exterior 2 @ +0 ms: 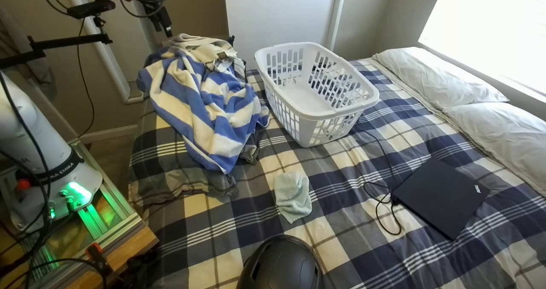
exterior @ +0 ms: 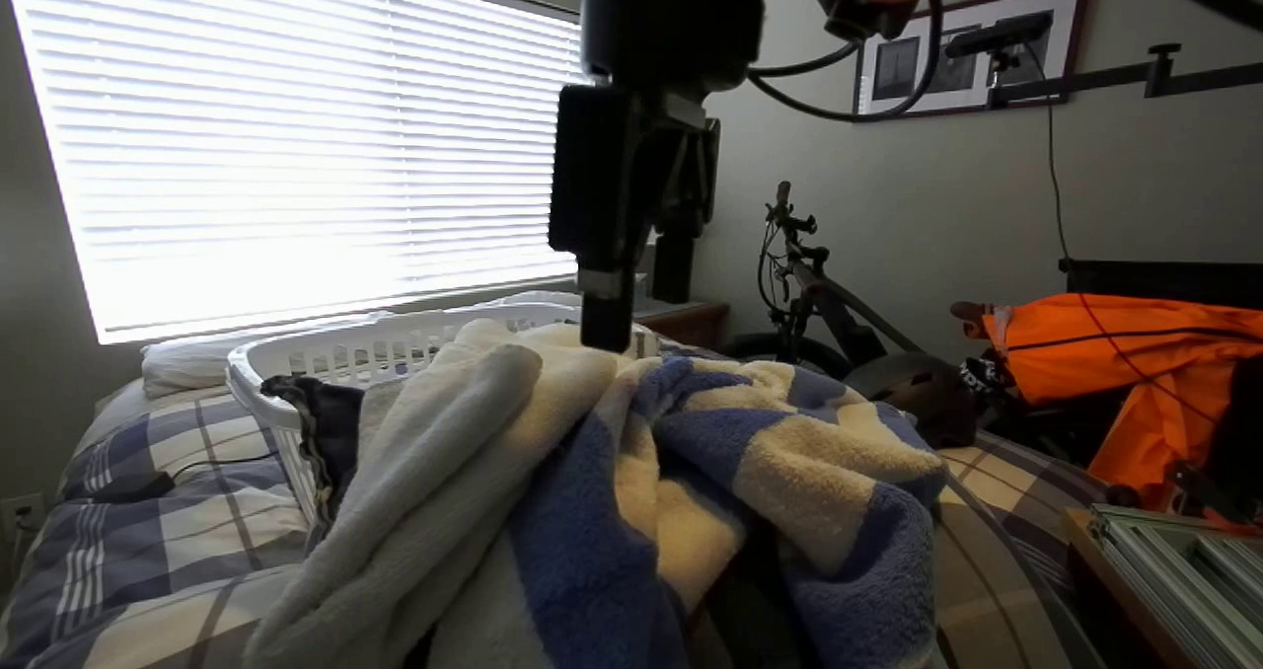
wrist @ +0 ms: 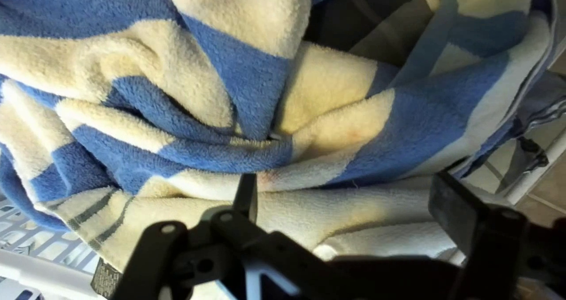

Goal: Put the white towel in the basket.

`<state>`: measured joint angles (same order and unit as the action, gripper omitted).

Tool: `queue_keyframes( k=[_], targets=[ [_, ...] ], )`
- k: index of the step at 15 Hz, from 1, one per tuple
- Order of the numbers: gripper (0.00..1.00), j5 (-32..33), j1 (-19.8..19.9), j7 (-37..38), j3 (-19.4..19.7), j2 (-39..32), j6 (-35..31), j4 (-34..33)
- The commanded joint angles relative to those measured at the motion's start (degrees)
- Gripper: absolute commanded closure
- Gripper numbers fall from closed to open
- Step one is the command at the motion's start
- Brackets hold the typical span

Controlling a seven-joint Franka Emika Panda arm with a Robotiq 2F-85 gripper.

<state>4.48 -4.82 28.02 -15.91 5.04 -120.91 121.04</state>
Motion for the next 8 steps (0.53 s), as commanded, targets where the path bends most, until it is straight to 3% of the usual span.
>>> queue_keyframes(
  k=[1, 7, 8],
  targets=[
    [0.0, 0.55, -1.78, 2.14, 1.52, -5.53, -2.7, -3.7],
    [0.0, 2.15, -3.93, 7.35, 3.08, -9.16, -12.69, -3.35],
    [0.04, 2.16, -4.27, 7.86, 3.4, -9.37, -13.57, -3.23]
  ],
)
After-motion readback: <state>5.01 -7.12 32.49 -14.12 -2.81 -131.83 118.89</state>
